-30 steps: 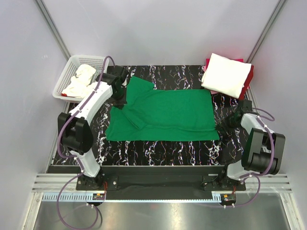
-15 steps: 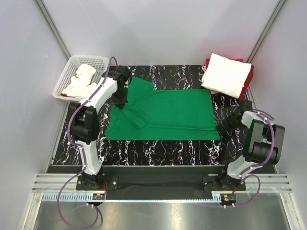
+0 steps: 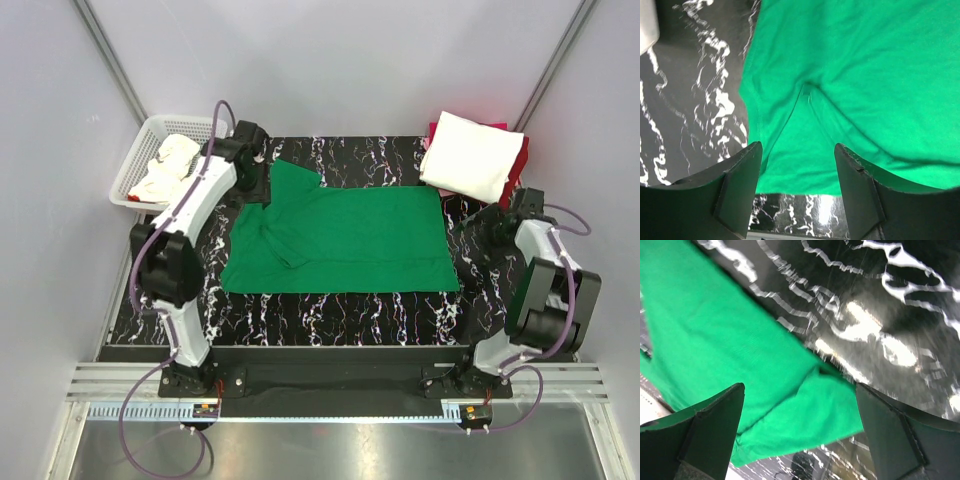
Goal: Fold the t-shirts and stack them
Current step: Fold the tshirt
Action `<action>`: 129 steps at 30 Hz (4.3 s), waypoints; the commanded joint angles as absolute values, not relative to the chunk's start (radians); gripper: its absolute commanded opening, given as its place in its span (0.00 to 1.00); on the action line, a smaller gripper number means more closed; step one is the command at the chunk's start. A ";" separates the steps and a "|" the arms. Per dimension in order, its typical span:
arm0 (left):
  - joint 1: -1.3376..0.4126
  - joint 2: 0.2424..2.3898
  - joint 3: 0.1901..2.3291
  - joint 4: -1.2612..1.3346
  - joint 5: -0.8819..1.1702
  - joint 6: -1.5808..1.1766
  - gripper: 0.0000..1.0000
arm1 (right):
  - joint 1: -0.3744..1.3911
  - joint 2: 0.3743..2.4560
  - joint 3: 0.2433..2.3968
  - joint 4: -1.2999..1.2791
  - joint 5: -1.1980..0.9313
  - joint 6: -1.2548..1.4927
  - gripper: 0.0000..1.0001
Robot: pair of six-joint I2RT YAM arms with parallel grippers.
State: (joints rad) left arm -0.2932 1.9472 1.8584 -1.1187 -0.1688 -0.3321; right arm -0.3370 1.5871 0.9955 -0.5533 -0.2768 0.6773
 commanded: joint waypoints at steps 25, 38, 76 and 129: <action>-0.246 1.401 0.801 -0.571 -0.138 -0.677 0.50 | 0.856 1.919 1.626 -0.580 -0.278 0.713 0.17; -0.201 1.420 0.758 -0.548 -0.150 -0.673 0.48 | 0.881 2.287 1.940 -0.716 -0.212 0.706 0.14; -0.296 1.298 0.831 -0.509 -0.069 -0.669 0.52 | 0.485 1.519 1.193 -0.703 0.051 0.548 0.68; -0.333 1.549 1.375 -0.628 -0.146 -0.407 0.77 | 0.363 0.675 0.504 -0.356 -0.302 0.778 0.91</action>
State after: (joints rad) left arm -0.3950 1.4139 1.2785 -0.7307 -0.2188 -0.5884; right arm 0.2970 0.7185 0.5926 -0.5655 -0.2386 0.7971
